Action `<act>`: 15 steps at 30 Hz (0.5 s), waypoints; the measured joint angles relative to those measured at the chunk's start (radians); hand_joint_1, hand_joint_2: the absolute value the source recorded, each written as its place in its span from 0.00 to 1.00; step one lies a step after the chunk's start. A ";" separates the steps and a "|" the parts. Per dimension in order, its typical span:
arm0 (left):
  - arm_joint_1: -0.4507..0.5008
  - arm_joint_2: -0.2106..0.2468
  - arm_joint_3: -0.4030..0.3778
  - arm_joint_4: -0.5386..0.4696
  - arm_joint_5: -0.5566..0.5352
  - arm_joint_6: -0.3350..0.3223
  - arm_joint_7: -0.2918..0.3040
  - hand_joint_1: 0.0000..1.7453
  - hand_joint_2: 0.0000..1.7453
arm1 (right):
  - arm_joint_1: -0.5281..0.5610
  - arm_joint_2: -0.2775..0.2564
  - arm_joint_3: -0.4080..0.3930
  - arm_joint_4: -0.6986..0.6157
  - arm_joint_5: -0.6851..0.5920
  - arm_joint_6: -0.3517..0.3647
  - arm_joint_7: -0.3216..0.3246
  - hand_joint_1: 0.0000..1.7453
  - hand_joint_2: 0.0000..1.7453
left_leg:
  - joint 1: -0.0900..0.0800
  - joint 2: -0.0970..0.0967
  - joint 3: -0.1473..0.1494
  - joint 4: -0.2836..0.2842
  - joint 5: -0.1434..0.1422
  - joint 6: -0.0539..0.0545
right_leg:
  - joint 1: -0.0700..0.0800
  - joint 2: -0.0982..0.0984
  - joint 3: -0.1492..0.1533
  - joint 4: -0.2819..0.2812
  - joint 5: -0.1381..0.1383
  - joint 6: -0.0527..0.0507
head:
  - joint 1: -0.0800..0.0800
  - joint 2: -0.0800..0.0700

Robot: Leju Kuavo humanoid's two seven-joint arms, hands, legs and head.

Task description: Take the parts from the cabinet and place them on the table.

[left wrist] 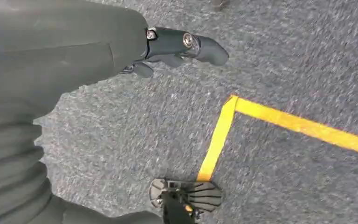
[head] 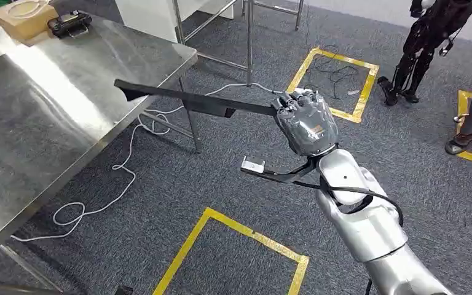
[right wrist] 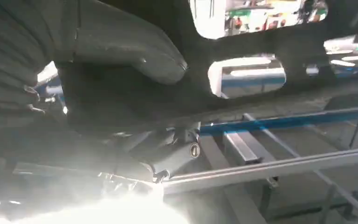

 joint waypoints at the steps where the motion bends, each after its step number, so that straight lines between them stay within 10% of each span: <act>1: 0.004 -0.001 0.000 0.001 0.000 -0.001 0.000 0.00 1.00 | 0.001 0.000 0.000 0.000 0.000 0.000 0.000 1.00 1.00 | 0.003 -0.006 -0.001 0.000 0.001 -0.002 | 0.004 -0.004 -0.003 0.002 -0.001 -0.006 | -0.002 0.000; 3: 0.010 0.000 0.000 0.001 -0.001 -0.003 0.001 0.00 1.00 | -0.005 -0.001 -0.002 0.008 0.000 0.002 0.000 1.00 1.00 | 0.011 -0.001 -0.005 0.008 -0.007 -0.009 | 0.000 -0.019 -0.002 0.004 -0.001 -0.024 | -0.002 0.000; 6: 0.004 -0.001 0.000 0.001 -0.001 -0.004 0.003 0.00 1.00 | -0.018 -0.001 -0.008 0.029 -0.003 0.007 -0.007 1.00 1.00 | 0.009 0.076 -0.080 0.176 -0.100 -0.018 | 0.013 -0.037 -0.002 0.003 -0.001 -0.040 | -0.008 0.000; 9: 0.005 -0.002 0.000 0.001 0.001 -0.004 0.004 0.00 1.00 | -0.034 0.008 -0.009 0.065 -0.006 0.008 -0.015 1.00 1.00 | 0.009 0.079 -0.153 0.332 -0.149 -0.013 | 0.026 -0.061 -0.005 0.004 -0.002 -0.045 | -0.008 0.000; 12: 0.006 -0.002 0.001 0.001 0.002 -0.003 0.004 0.00 1.00 | -0.046 0.022 -0.006 0.089 0.010 0.003 -0.022 1.00 1.00 | -0.003 0.092 -0.043 0.128 -0.039 0.014 | 0.035 -0.086 0.001 0.004 -0.005 -0.050 | -0.008 0.000; 14: 0.002 0.001 0.002 0.001 0.002 -0.002 0.004 0.00 1.00 | -0.053 0.037 -0.001 0.099 0.033 0.000 -0.022 1.00 1.00 | -0.030 0.165 0.009 0.031 -0.036 0.031 | 0.042 -0.103 0.005 -0.003 -0.006 -0.052 | -0.006 0.000; 15: -0.002 0.001 0.002 0.001 0.002 -0.002 0.004 0.00 1.00 | -0.054 0.042 0.001 0.106 0.040 -0.002 -0.019 1.00 1.00 | -0.037 0.157 0.009 0.022 -0.033 0.037 | 0.041 -0.114 0.004 -0.003 -0.006 -0.052 | -0.010 0.000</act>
